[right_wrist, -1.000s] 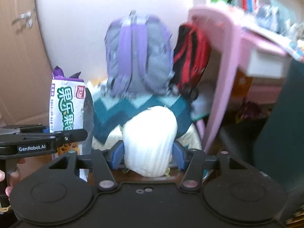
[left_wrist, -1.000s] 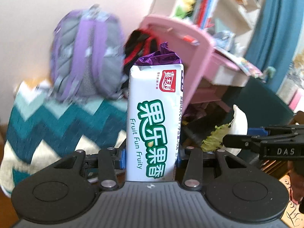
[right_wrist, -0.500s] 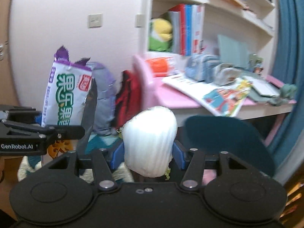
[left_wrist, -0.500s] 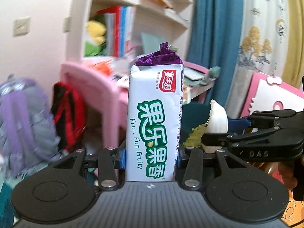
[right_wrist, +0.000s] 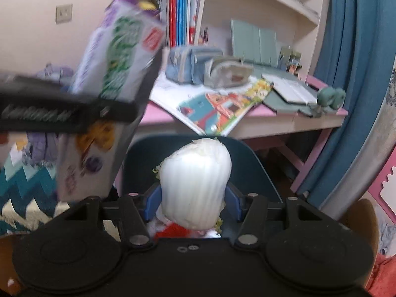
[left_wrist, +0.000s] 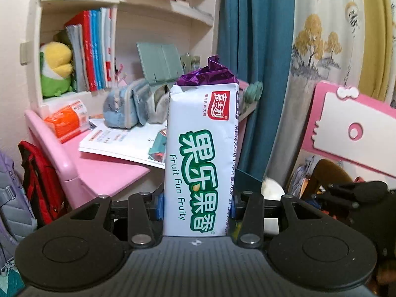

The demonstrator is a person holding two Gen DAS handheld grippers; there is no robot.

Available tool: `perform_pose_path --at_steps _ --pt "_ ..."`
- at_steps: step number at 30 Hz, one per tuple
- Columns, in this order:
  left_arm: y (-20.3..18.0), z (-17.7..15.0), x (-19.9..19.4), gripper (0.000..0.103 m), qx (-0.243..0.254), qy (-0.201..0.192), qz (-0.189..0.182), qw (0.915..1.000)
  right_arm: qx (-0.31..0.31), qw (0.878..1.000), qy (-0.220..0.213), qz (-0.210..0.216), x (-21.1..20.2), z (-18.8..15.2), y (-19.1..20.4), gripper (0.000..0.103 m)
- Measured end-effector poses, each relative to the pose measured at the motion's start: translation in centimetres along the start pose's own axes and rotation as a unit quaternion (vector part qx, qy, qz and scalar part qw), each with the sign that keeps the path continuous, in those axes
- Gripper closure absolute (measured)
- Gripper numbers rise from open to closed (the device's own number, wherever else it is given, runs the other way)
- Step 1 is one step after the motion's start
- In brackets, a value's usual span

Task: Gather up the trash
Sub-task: 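Carry the snack wrapper and tissue over the teal bin with both tools, then open the left tool over the teal bin while the right tool releases the tissue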

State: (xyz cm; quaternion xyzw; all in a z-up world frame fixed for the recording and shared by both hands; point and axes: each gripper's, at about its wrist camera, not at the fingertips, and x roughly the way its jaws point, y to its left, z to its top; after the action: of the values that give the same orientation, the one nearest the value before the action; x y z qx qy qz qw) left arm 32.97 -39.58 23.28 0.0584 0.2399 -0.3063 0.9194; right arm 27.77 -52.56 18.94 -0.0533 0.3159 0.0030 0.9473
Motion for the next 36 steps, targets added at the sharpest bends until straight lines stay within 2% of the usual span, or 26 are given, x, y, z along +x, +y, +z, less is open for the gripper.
perform_pose_path --at_steps 5,11,17,19,21,23,24,30,36 --pt "-1.3 -0.1 4.1 0.059 0.001 0.029 0.004 0.9996 -0.019 0.999 0.046 0.002 2.2 -0.1 -0.8 0.049" --pt "-2.3 -1.4 7.7 0.059 0.011 0.07 0.006 0.9975 -0.043 0.996 0.072 0.002 3.7 -0.4 -0.5 0.047" --pt "-2.5 -2.6 9.3 0.058 0.01 0.093 0.004 0.9956 -0.052 0.994 0.099 0.006 5.2 -1.0 0.0 0.044" --pt "-2.6 -3.0 9.5 0.055 0.011 0.097 0.005 0.9952 -0.053 0.993 0.106 0.003 5.4 -1.2 0.1 0.043" --pt "-2.9 -3.5 9.9 0.042 0.017 0.102 0.014 0.9946 -0.048 0.993 0.112 0.001 5.6 -1.4 -0.1 0.043" --pt "-3.0 -3.9 9.9 0.033 0.018 0.1 0.02 0.9946 -0.037 0.993 0.115 0.0 5.7 -1.3 -0.4 0.042" --pt "-3.1 -4.0 9.8 0.032 0.017 0.097 0.021 0.9949 -0.036 0.993 0.114 0.0 5.5 -1.3 -0.5 0.042" --pt "-3.1 -4.0 8.2 0.03 0.017 0.084 0.013 0.9962 -0.044 0.992 0.119 0.001 5.0 -1.5 -0.6 0.041" --pt "-1.8 -3.9 4.7 0.027 0.003 0.063 0.01 0.998 -0.026 0.993 0.119 0.006 5.0 -1.4 -0.7 0.041"
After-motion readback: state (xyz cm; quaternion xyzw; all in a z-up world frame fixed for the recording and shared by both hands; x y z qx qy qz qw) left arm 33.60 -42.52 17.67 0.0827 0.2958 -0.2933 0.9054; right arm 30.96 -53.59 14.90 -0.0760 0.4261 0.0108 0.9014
